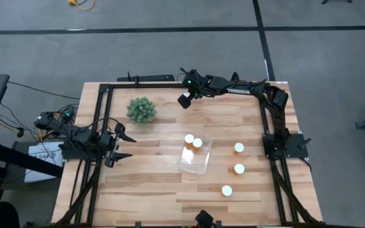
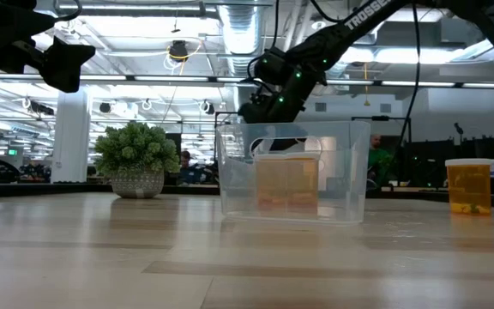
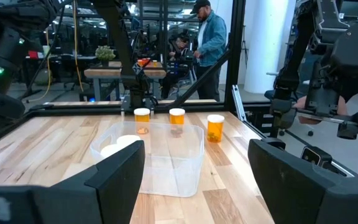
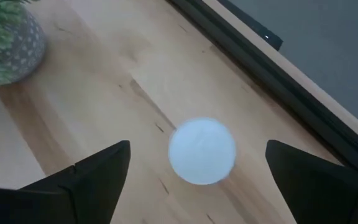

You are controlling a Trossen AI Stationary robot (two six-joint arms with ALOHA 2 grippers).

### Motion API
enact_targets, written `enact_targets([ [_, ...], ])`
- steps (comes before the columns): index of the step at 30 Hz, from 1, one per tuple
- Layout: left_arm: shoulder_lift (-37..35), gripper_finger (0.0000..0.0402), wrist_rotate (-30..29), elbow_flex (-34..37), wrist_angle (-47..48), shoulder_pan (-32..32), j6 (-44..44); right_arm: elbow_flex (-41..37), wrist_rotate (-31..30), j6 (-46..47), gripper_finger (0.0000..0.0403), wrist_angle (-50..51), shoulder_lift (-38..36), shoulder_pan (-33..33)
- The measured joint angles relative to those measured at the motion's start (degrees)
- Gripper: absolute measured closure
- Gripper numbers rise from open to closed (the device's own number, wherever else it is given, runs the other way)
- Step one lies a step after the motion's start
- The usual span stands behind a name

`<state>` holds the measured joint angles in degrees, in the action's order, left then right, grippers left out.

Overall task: Pick and place pill bottles into a basket
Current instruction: Put the orange medicine bottle into the transparent bin

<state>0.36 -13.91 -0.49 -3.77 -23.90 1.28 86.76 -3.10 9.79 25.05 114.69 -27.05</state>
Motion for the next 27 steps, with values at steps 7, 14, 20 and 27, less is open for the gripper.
enact_targets([
  [7, 0.0, 0.0125, 0.0, 0.0, 0.0, 0.0, 0.0, 0.1, 0.0, -0.8, 0.0034, -0.5, 0.4, -0.4],
  [14, 0.0, 0.0125, 0.0, 0.0, 0.0, 0.0, 0.0, 0.0, 0.3, 0.3, 0.0034, 0.3, 2.9, 0.3],
  [20, 0.0, 0.0125, 0.0, 0.0, 0.0, 0.0, 0.0, 0.1, 0.3, 0.2, 0.0035, -0.8, 2.8, 0.6],
  [27, 0.0, 0.0125, 0.0, 0.0, 0.0, 0.0, 0.0, 0.1, 2.8, 0.7, 0.0076, 0.6, 2.8, -0.5],
])
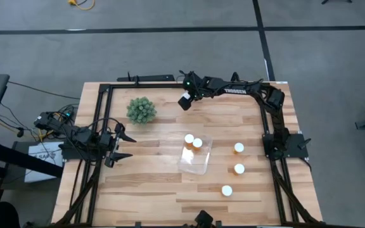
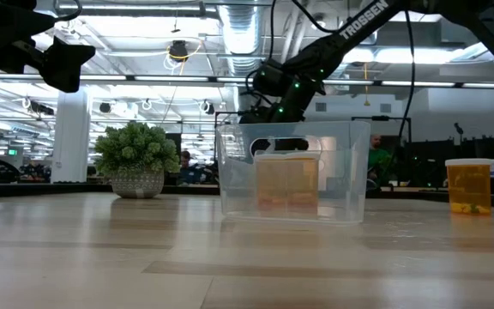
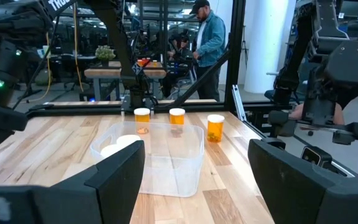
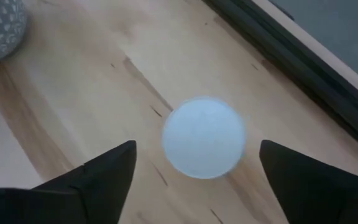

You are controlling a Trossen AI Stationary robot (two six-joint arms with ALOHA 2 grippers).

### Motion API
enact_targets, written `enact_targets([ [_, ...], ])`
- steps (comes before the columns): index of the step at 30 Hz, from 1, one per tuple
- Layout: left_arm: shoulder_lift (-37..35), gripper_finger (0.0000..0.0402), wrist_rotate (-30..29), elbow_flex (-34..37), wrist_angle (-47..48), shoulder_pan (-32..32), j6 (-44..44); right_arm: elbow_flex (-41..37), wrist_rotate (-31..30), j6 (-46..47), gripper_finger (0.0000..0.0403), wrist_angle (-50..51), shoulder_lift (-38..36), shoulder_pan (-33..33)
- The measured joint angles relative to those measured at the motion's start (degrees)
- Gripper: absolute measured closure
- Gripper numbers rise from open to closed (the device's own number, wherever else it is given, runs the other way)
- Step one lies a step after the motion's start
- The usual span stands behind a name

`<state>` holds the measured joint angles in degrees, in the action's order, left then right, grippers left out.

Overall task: Pick and place pill bottles into a basket
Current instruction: Put the orange medicine bottle into the transparent bin

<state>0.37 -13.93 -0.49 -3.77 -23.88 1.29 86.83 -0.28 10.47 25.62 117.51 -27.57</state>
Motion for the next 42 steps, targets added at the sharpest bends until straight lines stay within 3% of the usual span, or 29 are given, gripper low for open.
enact_targets([
  [8, 0.0, 0.0125, 0.0, 0.0, 0.0, 0.0, 0.0, 0.0, 0.4, -0.4, 0.0130, -0.7, 0.0, 0.1],
  [28, 0.0, 0.0125, 0.0, 0.0, 0.0, 0.0, 0.0, 0.0, 2.3, -3.6, 0.0147, 0.5, 0.0, 0.2],
  [34, 0.0, 0.0125, 0.0, 0.0, 0.0, 0.0, 0.0, 0.0, 3.4, -3.6, 0.0124, 0.6, 0.0, 0.1],
  [42, 0.0, 0.0125, 0.0, 0.0, 0.0, 0.0, 0.0, 0.0, 1.6, -6.3, 0.0051, 0.5, 0.0, 0.2],
])
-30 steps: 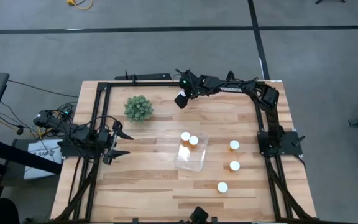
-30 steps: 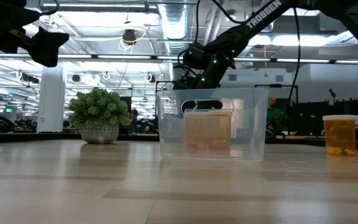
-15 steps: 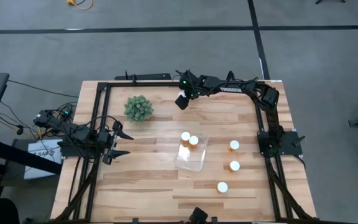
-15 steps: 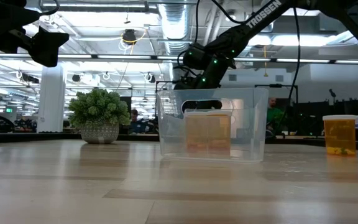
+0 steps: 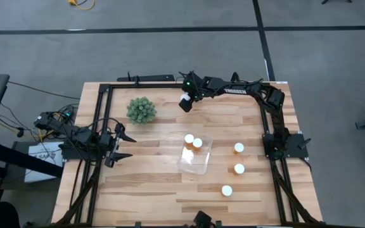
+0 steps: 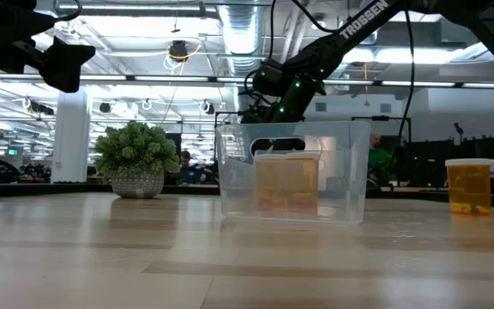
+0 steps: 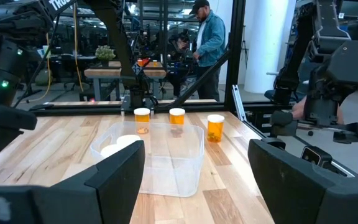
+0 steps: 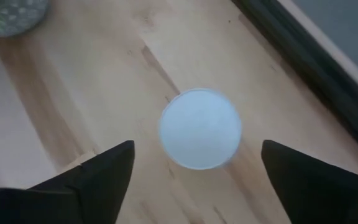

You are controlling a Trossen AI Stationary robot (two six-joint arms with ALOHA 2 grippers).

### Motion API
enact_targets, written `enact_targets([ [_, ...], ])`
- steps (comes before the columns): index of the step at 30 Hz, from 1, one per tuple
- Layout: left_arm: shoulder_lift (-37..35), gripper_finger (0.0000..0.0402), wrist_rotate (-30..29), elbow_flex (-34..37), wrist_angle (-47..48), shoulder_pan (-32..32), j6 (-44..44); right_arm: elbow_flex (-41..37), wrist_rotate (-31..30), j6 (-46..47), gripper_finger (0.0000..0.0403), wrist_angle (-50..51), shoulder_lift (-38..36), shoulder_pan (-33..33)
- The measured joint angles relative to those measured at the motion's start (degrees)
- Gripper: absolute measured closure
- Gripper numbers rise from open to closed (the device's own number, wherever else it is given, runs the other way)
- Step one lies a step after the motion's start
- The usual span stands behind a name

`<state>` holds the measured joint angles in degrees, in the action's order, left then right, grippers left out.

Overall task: Pick and place pill bottles into a basket
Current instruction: Put the orange medicine bottle into the transparent bin

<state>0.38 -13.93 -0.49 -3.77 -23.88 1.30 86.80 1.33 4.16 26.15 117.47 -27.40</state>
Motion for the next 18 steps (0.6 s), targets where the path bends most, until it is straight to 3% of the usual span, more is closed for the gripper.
enact_targets([
  [6, 0.0, 0.0125, 0.0, 0.0, 0.0, 0.0, 0.0, 0.0, -0.6, -1.7, 0.0022, -0.1, 0.0, 0.0],
  [18, 0.0, 0.0125, 0.0, 0.0, 0.0, 0.0, 0.0, 1.1, 0.1, -1.4, 0.0046, 0.7, 2.3, 0.3],
])
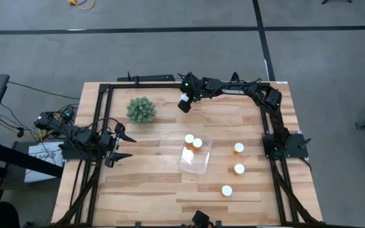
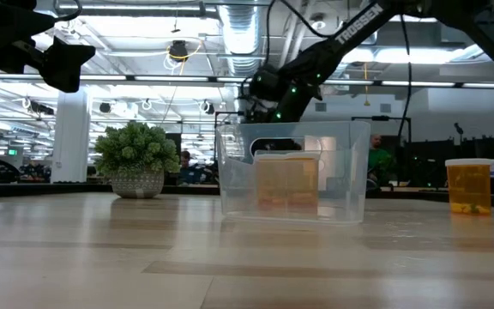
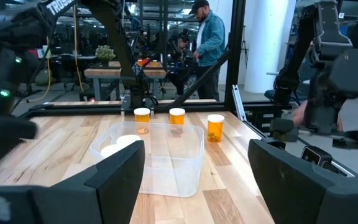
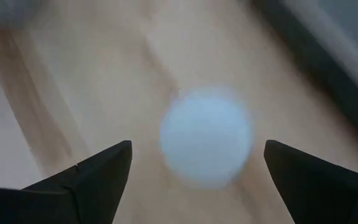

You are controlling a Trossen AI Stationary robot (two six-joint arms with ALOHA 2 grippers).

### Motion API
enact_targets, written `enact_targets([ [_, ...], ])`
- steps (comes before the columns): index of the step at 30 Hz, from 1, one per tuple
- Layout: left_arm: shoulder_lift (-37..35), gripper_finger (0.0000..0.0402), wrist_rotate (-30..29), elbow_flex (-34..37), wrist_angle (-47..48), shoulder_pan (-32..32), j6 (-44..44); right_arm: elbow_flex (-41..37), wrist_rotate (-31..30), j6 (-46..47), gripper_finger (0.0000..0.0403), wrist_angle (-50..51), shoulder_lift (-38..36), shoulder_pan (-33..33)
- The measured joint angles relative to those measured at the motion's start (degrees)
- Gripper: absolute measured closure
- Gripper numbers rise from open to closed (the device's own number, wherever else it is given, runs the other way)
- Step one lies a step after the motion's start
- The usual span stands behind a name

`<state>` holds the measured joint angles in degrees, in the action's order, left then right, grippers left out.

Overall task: Pick and place pill bottles into a basket
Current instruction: Put the orange medicine bottle into the transparent bin

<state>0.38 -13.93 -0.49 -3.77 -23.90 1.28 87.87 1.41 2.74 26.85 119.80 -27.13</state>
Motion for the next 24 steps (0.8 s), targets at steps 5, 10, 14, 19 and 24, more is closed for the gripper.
enact_targets([
  [5, 0.0, 0.0125, 0.0, 0.0, 0.0, 0.0, 0.0, 4.0, -1.6, -1.8, 0.0053, 1.4, 4.3, 1.2],
  [10, 0.0, 0.0125, 0.2, 0.0, 0.0, 0.0, 0.0, 8.7, -1.6, -1.8, 0.0064, 2.2, 7.4, 1.6],
  [14, 0.0, 0.0125, 0.1, 0.0, 0.0, 0.0, 0.0, 12.8, -1.3, -2.2, 0.0087, 5.4, 9.6, 1.7],
  [19, 0.0, 0.0125, 0.0, 0.0, 0.0, 0.0, 0.0, 13.9, -2.4, -4.3, 0.0113, 8.5, 9.9, 2.0],
  [24, 0.0, 0.0125, -0.1, 0.0, 0.0, 0.0, 0.0, 13.9, -3.0, -4.3, 0.0140, 9.3, 9.9, 1.9],
])
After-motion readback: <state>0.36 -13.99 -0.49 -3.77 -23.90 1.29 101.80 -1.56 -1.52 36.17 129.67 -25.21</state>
